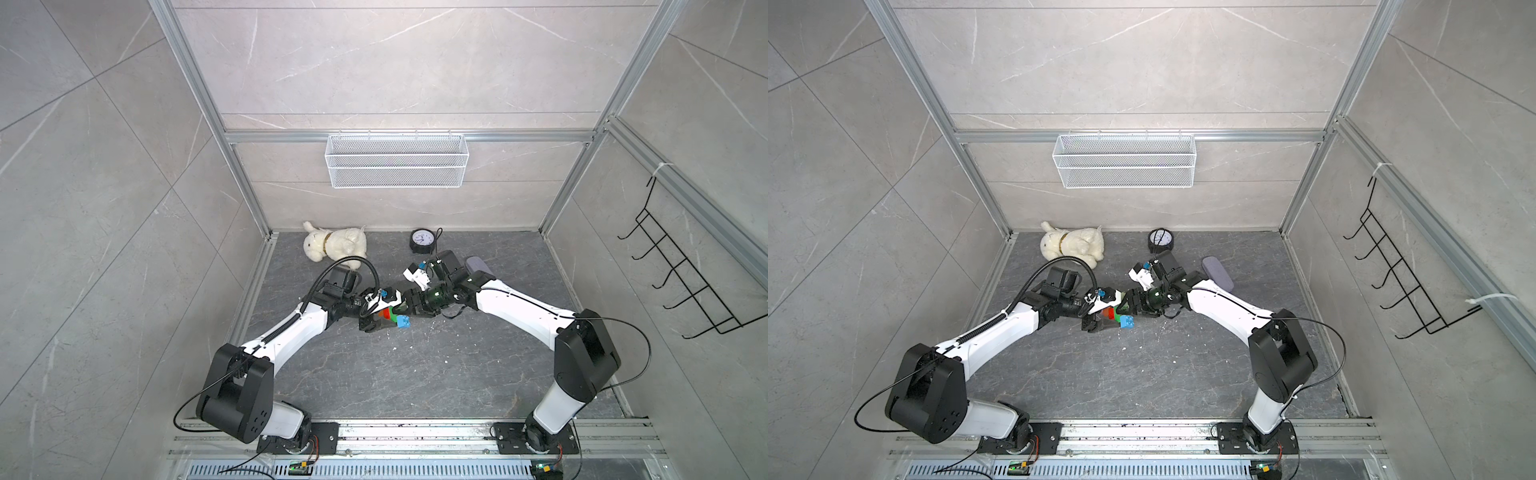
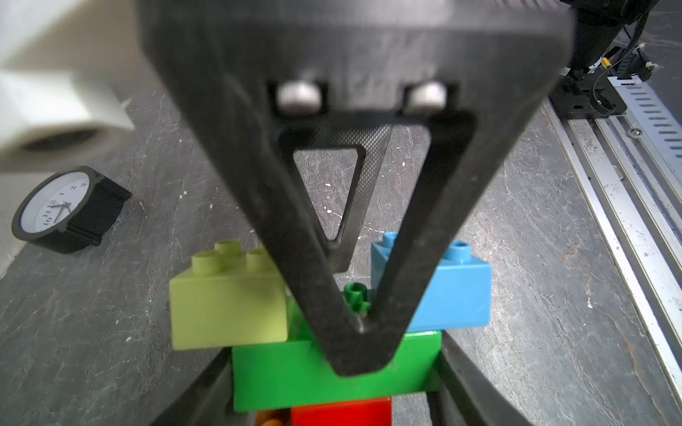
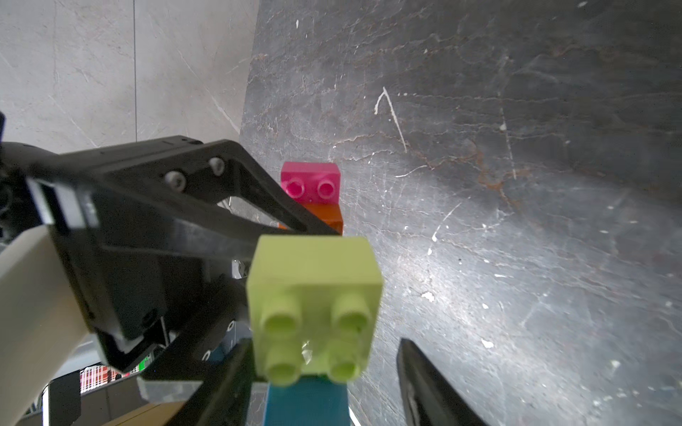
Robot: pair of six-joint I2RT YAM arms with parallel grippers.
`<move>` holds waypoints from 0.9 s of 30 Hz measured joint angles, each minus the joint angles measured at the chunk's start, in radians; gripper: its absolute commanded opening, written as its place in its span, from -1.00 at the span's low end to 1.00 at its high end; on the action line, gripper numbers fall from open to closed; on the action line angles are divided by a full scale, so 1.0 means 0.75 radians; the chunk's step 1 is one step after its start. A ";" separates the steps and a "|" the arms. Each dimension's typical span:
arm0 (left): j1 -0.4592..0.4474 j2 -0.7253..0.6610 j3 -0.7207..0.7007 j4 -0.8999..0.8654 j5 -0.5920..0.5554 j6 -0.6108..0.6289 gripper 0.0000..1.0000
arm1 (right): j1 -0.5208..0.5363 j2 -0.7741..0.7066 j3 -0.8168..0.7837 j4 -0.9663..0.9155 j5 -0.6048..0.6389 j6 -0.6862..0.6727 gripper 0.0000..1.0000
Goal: Assemble the letter y with lego
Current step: Pick up the lego brick from the center of the board, then place the lego brick at the center of the board.
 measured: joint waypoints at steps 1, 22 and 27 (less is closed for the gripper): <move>-0.002 0.000 0.001 -0.005 -0.006 -0.021 -0.13 | -0.008 -0.022 0.000 -0.009 0.013 -0.001 0.33; -0.142 0.330 0.394 -0.050 -0.645 -1.203 -0.15 | -0.104 -0.476 -0.232 0.119 0.428 0.111 0.35; -0.190 0.456 0.466 -0.058 -0.761 -1.485 -0.15 | -0.104 -0.505 -0.329 0.152 0.475 0.157 0.35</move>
